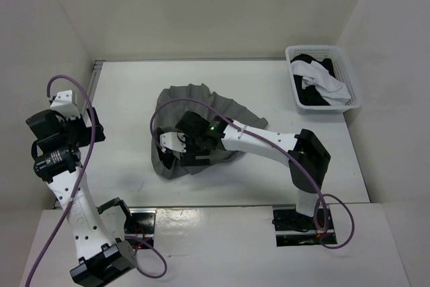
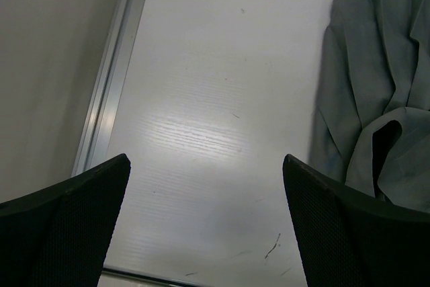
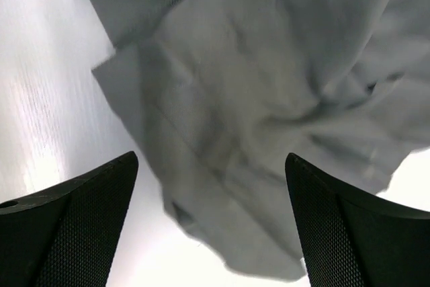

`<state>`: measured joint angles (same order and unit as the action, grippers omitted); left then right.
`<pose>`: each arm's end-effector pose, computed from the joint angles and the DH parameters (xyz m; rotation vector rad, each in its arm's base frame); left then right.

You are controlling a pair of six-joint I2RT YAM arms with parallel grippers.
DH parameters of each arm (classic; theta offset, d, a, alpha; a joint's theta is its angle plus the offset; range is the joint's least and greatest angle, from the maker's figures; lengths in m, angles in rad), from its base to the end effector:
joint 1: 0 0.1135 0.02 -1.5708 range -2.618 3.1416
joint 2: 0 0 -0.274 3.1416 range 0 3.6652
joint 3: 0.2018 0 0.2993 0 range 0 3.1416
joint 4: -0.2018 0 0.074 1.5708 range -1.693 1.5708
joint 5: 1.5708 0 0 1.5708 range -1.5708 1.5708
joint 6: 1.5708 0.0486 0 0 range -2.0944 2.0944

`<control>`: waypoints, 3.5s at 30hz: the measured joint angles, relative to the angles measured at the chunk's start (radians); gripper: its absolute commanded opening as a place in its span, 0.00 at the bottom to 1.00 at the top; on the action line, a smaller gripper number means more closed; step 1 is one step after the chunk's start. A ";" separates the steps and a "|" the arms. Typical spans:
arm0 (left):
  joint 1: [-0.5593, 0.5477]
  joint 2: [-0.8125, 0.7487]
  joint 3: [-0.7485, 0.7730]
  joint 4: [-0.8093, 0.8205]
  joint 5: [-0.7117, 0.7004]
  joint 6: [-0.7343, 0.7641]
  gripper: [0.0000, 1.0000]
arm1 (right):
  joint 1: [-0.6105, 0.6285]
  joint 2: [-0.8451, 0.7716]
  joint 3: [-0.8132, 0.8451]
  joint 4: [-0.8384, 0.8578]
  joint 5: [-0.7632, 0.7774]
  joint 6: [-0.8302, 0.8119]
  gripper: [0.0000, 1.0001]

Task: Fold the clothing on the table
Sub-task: Flatten the skirt out

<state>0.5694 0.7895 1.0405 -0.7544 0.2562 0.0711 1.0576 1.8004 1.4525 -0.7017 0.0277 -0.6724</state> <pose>0.1769 0.0986 0.3806 -0.3548 2.0281 0.1309 0.2170 0.3822 0.2304 -1.9902 1.7089 0.0982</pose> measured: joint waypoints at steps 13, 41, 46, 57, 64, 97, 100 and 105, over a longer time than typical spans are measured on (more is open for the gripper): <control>0.080 -0.011 -0.009 0.001 0.011 0.000 1.00 | 0.002 0.089 0.109 -0.026 -0.158 -0.162 0.90; 0.121 -0.015 -0.009 0.000 0.031 0.001 1.00 | 0.013 0.220 0.175 -0.043 -0.256 -0.234 0.81; 0.121 -0.015 -0.009 0.000 0.031 0.001 1.00 | 0.013 0.226 0.185 -0.042 -0.257 -0.235 0.78; 0.121 -0.015 -0.009 0.000 0.031 0.001 1.00 | 0.013 0.245 0.185 -0.042 -0.256 -0.246 0.67; 0.121 -0.015 -0.009 0.000 0.031 0.001 1.00 | 0.013 0.269 0.185 -0.042 -0.252 -0.256 0.56; 0.122 -0.016 -0.009 -0.006 0.165 0.051 1.00 | -0.289 0.255 0.484 -0.016 -0.265 0.042 0.00; 0.121 -0.027 -0.009 -0.016 0.216 0.083 1.00 | -0.399 0.209 0.487 -0.016 -0.282 0.107 0.00; 0.092 -0.040 -0.009 -0.031 0.292 0.124 1.00 | -0.490 0.162 0.487 -0.008 -0.303 0.193 0.00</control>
<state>0.6613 0.7494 1.0313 -0.7853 0.5480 0.1947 0.5674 1.9625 1.9392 -0.7097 -0.2752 -0.4797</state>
